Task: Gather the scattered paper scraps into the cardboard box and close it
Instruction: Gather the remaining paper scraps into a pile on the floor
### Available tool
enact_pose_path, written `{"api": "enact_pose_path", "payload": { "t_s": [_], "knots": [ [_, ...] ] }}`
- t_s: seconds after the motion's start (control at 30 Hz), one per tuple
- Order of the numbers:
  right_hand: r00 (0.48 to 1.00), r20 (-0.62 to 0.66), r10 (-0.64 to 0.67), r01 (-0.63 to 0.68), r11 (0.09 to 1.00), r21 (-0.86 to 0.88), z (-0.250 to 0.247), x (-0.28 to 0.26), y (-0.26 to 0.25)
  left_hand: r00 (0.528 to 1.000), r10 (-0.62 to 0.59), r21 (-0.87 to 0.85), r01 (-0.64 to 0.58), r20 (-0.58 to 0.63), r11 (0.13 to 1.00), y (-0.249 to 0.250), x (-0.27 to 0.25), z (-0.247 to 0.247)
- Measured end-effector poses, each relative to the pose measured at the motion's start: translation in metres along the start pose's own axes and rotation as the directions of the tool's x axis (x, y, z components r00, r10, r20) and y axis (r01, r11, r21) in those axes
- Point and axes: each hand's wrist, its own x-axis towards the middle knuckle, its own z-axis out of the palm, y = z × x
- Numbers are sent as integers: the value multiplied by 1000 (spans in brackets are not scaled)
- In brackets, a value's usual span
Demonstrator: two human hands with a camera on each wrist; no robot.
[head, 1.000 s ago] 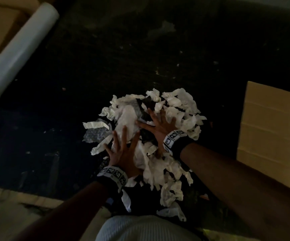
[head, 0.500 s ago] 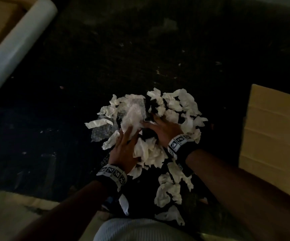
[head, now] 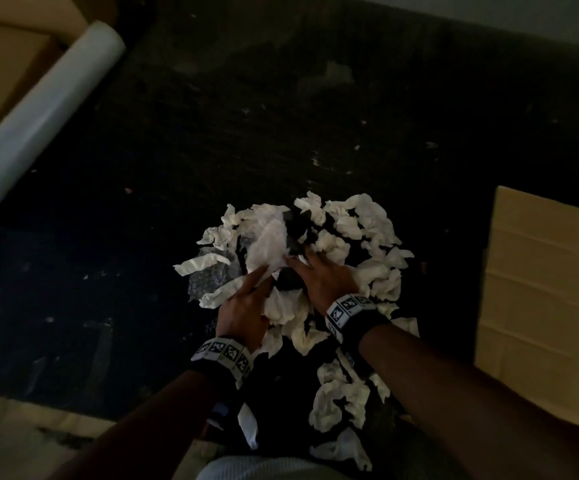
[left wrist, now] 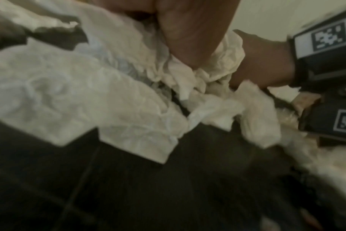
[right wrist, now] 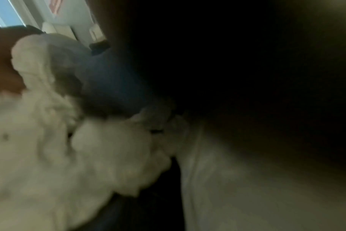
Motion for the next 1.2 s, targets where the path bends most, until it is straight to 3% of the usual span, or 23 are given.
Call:
{"api": "enact_pose_path", "payload": {
  "t_s": [0.2, 0.37, 0.47, 0.53, 0.63, 0.73, 0.83, 0.93, 1.0, 1.07, 1.2],
  "knots": [
    [997, -71, 37, -31, 996, 80, -18, -17, -5, 993, 92, -48, -96, -73, 994, 6, 1, -20],
    [997, 67, 32, -37, 997, 72, -23, -26, 6, 983, 117, 23, -122, 144, 992, 0, 11, -29],
    [994, 96, 50, -58, 995, 86, -40, -41, 1, 975, 141, 143, -166, 171, 976, 4, 7, -40],
    [995, 54, 84, -90, 989, 121, -50, -56, -5, 976, 156, 149, -179, 154, 973, 10, 1, -53],
    [978, -128, 164, -123, 952, 282, -49, -85, -17, 974, 152, 111, -172, 170, 979, 17, 3, -74],
    [884, -291, 365, -220, 875, 431, -31, -114, -16, 961, 175, -15, -176, 216, 984, 18, 22, -87],
    [733, -326, 597, -395, 764, 510, -9, -138, -6, 955, 203, -63, -193, 219, 979, 23, 47, -85],
    [555, -152, 818, -618, 528, 583, 13, -151, 5, 956, 148, 3, -153, 252, 988, 32, 68, -65],
    [510, 34, 860, -653, 360, 666, 25, -149, 10, 937, 106, 47, -129, 334, 991, 38, 74, -48],
    [556, 96, 826, -610, 326, 723, 33, -140, 9, 903, 71, 87, -119, 423, 989, 45, 76, -31],
    [703, -8, 712, -464, 466, 753, 36, -114, -3, 870, 75, 116, -150, 488, 982, 61, 66, -13]
  ]
}}
